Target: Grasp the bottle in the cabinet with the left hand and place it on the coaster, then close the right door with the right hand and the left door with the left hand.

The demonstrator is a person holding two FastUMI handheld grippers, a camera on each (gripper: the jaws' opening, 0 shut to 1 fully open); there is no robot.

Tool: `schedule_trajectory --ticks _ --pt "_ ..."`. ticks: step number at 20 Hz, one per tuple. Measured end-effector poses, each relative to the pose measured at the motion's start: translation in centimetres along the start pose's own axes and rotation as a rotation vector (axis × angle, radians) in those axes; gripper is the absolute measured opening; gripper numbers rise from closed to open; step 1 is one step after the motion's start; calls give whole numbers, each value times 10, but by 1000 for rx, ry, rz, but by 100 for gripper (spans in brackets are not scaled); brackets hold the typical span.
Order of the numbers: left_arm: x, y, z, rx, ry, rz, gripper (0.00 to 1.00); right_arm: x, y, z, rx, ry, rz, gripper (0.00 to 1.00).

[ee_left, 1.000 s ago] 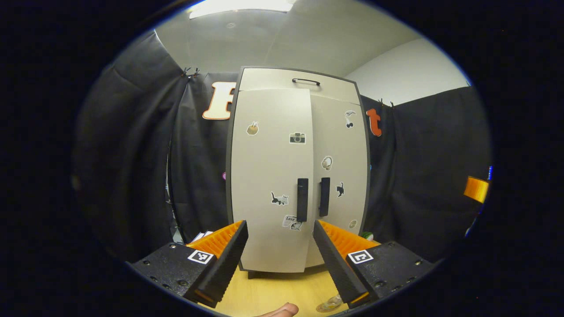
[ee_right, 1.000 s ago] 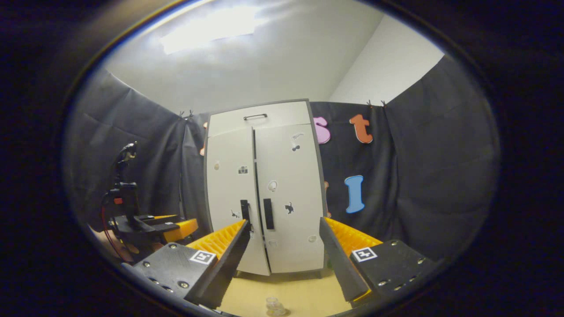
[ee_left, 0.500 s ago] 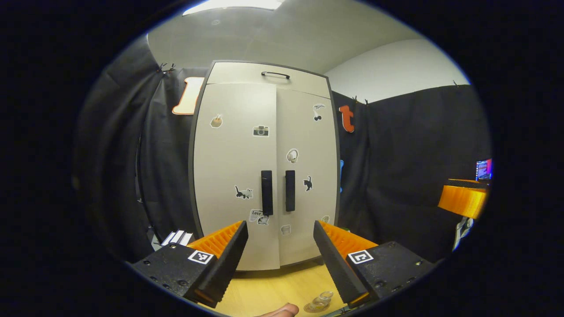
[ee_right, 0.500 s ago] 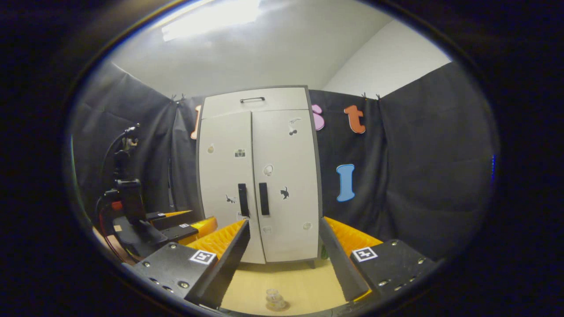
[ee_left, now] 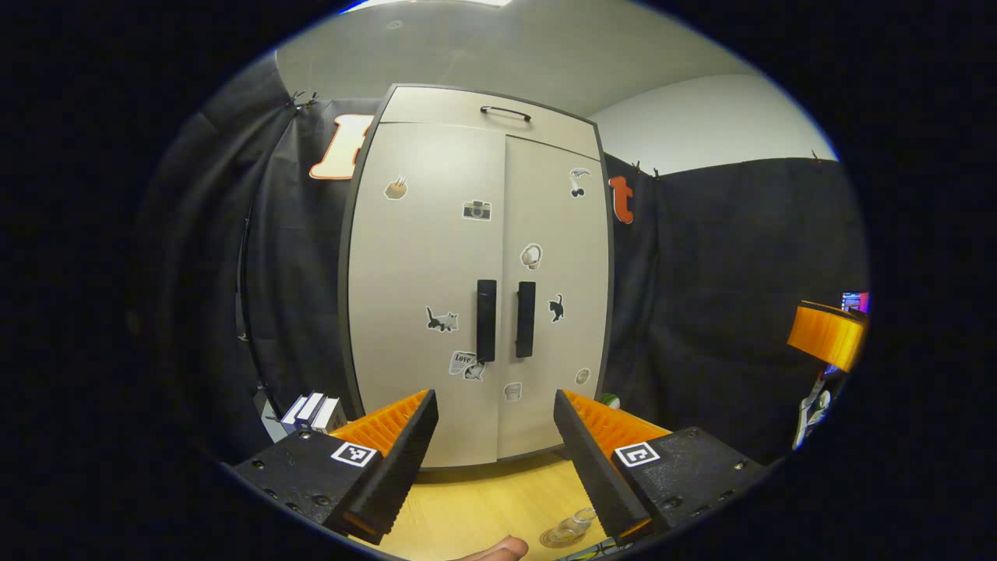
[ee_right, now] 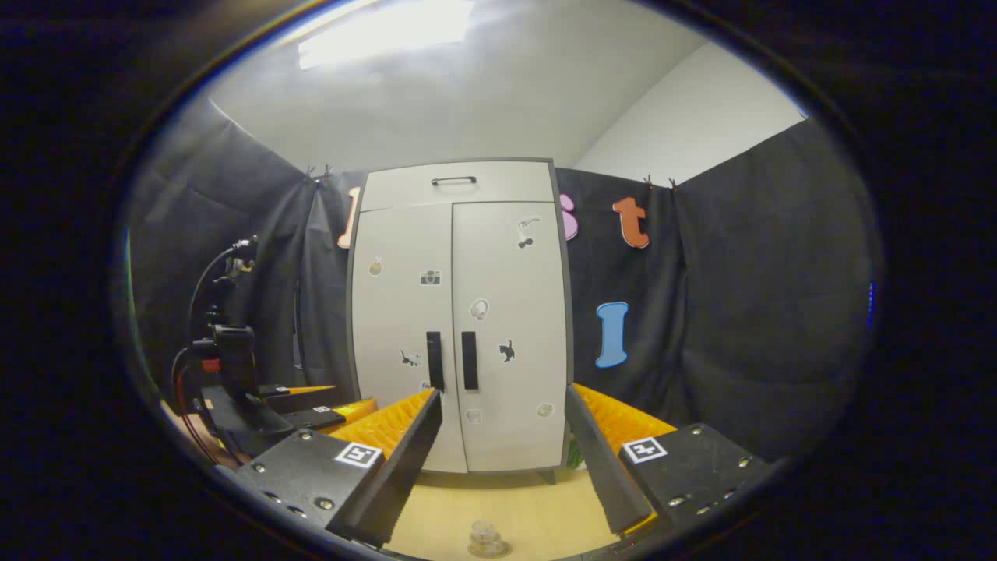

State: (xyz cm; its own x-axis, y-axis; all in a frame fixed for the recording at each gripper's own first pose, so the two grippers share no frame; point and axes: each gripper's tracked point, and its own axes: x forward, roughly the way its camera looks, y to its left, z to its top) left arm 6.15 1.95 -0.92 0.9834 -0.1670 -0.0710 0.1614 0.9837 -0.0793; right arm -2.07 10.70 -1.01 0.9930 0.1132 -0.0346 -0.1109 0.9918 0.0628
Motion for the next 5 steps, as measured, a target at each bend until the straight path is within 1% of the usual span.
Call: schedule_trajectory --ticks 5 --pt "-9 20 3 23 -3 16 96 5 14 4 -12 -33 7 96"
